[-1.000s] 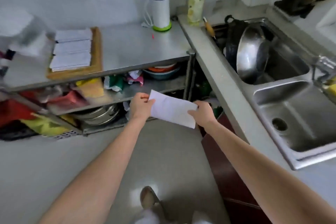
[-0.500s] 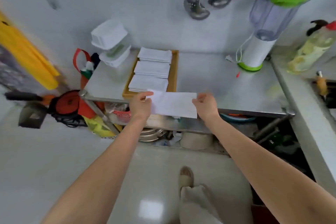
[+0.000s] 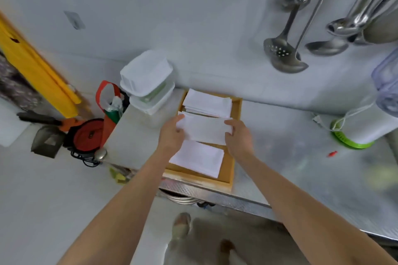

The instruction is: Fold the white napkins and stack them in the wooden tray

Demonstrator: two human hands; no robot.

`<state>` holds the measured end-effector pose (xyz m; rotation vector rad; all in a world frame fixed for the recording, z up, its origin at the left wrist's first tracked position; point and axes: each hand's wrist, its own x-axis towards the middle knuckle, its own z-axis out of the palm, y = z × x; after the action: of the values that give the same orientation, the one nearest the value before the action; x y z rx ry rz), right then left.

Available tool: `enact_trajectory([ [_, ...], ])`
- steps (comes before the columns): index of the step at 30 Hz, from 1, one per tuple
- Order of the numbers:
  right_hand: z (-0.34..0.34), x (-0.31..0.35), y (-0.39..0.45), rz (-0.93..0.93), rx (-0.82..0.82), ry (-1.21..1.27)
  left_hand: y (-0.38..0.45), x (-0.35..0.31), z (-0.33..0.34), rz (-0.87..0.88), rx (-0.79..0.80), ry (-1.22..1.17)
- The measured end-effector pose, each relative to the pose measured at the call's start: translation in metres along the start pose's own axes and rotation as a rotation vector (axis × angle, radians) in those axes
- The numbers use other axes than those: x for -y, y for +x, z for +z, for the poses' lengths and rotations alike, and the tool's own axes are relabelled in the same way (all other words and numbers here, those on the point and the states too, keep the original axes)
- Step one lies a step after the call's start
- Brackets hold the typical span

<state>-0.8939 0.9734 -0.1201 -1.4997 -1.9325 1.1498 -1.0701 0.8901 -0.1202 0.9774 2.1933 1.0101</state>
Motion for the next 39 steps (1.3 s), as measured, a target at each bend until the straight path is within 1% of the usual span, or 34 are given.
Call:
enact_trajectory([
  [3, 0.019, -0.002, 0.029, -0.015, 0.018, -0.181, 0.037, 0.008, -0.002, 0.082, 0.094, 0.167],
  [5, 0.033, -0.006, 0.044, -0.017, 0.027, -0.271, 0.059, 0.016, -0.006, 0.112, 0.161, 0.220],
  [9, 0.055, -0.014, 0.065, 0.015, 0.049, -0.387, 0.098, 0.026, -0.011, 0.181, 0.270, 0.327],
  [13, 0.070, -0.029, 0.069, 0.087, 0.085, -0.494, 0.112, 0.036, -0.004, 0.229, 0.400, 0.442],
  [16, 0.075, -0.035, 0.070, 0.101, 0.104, -0.593, 0.117, 0.044, 0.001, 0.257, 0.432, 0.539],
  [19, 0.078, -0.037, 0.071, 0.094, 0.089, -0.680, 0.123, 0.047, 0.001, 0.341, 0.402, 0.713],
  [22, 0.078, -0.035, 0.071, 0.141, 0.044, -0.671, 0.132, 0.045, 0.001, 0.431, 0.346, 0.875],
  [25, 0.073, -0.030, 0.069, 0.145, -0.040, -0.623, 0.140, 0.034, 0.003, 0.512, 0.361, 1.024],
  [27, 0.067, -0.028, 0.064, 0.150, -0.121, -0.576, 0.143, 0.022, 0.005, 0.602, 0.351, 1.098],
  [29, 0.056, -0.029, 0.054, 0.184, -0.179, -0.548, 0.140, 0.004, 0.011, 0.719, 0.352, 1.114],
  [34, 0.011, -0.053, 0.007, 0.340, -0.267, -0.488, 0.097, -0.044, 0.045, 0.880, 0.522, 0.994],
  [37, -0.018, -0.077, -0.044, 0.440, -0.335, -0.464, 0.054, -0.065, 0.076, 0.984, 0.656, 1.036],
  [39, -0.039, -0.097, -0.095, 0.497, -0.407, -0.458, 0.018, -0.078, 0.103, 1.034, 0.761, 1.099],
])
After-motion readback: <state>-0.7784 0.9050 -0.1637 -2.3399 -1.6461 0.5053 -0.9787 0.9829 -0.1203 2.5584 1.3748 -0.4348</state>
